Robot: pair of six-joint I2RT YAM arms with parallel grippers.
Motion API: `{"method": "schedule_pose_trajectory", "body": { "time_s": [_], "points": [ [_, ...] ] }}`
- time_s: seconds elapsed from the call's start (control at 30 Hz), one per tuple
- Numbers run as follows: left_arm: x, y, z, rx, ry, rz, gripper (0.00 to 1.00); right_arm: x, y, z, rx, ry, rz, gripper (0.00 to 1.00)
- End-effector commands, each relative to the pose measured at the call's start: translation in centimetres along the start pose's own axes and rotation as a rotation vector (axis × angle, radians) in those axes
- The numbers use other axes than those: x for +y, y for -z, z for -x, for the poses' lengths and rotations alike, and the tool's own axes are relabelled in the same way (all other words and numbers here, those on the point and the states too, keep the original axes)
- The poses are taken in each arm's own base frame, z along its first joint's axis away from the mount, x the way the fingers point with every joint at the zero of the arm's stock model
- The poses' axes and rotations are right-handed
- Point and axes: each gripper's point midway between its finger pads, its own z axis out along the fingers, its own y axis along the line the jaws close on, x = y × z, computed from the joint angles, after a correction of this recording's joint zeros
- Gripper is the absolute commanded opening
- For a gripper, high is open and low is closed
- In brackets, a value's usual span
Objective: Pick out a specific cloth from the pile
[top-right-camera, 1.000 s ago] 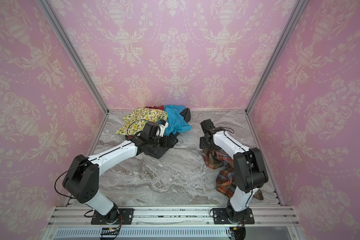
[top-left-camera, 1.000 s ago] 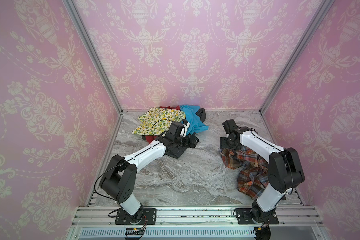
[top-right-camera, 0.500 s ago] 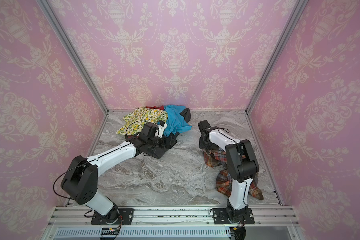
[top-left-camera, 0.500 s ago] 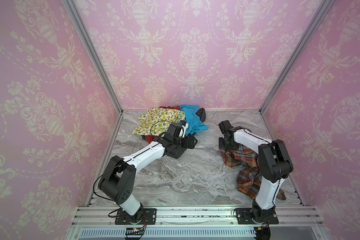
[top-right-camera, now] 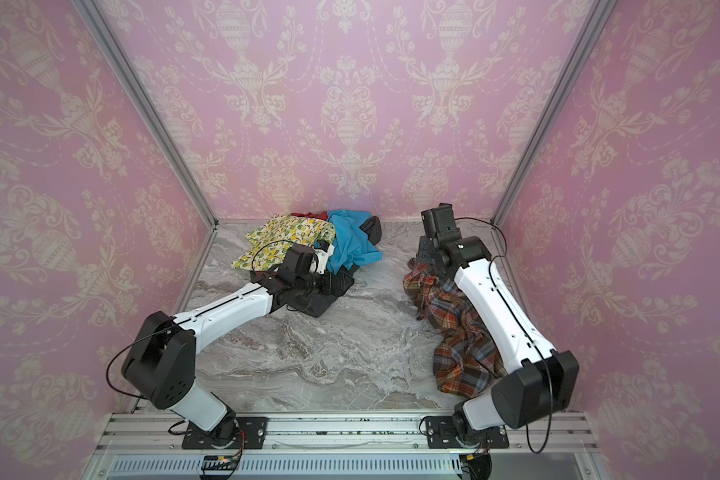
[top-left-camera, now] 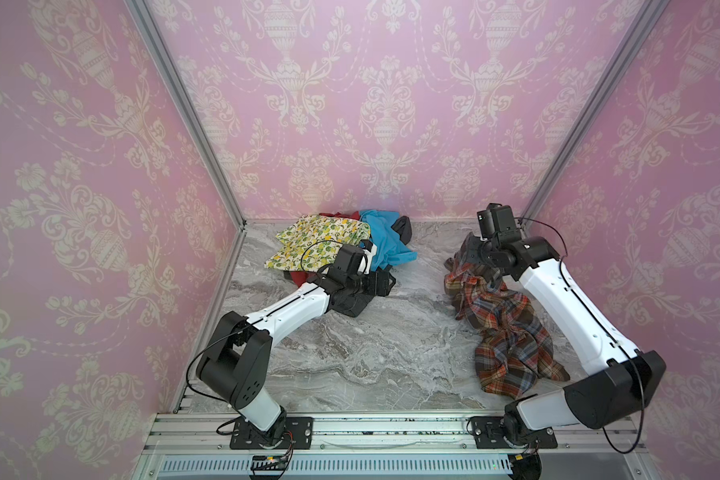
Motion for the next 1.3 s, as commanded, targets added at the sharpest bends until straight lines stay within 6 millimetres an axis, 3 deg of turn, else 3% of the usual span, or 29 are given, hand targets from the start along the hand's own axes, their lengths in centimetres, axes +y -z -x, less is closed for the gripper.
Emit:
{"method": "schedule_pose_trajectory", "body": {
  "time_s": [0.0,0.1,0.23,0.4,0.57,0.77,0.97,1.2,1.27],
  "points": [
    [0.1,0.5,0.0,-0.007,-0.003,-0.007,0.98,-4.3,2.1,-5.4,0.099,-0.021,-0.126,0.00],
    [0.2,0.4,-0.2,-0.003,0.001,-0.004,0.97,-6.8,3.1,-9.9,0.146,-0.087,-0.187,0.00],
    [0.2,0.3,-0.2,-0.004,0.007,-0.007,0.97,-9.1,2.9,-16.6,0.223,-0.219,-0.252,0.00],
    [-0.1,0.1,-0.2,-0.008,0.023,-0.023,0.96,-8.4,-0.3,-22.7,0.317,-0.454,-0.243,0.00],
    [-0.3,0.6,-0.2,-0.013,0.022,-0.025,0.97,-8.5,-4.0,-26.6,0.419,-0.612,-0.328,0.00],
    [-0.1,1.4,-0.5,-0.018,0.012,-0.006,0.97,-9.8,-7.2,-28.3,0.429,-0.808,-0.403,0.00],
    [0.2,1.6,-0.8,-0.015,0.006,0.011,0.97,-12.2,-8.1,-27.7,0.386,-0.901,-0.501,0.00],
    [0.2,1.6,-0.4,-0.019,0.003,0.015,0.97,-13.9,-8.3,-28.8,0.391,-0.998,-0.569,0.00],
    [0.3,1.7,-0.4,-0.018,0.001,0.020,0.97,-14.3,-8.1,-28.5,0.370,-1.008,-0.574,0.04]
  ]
}}
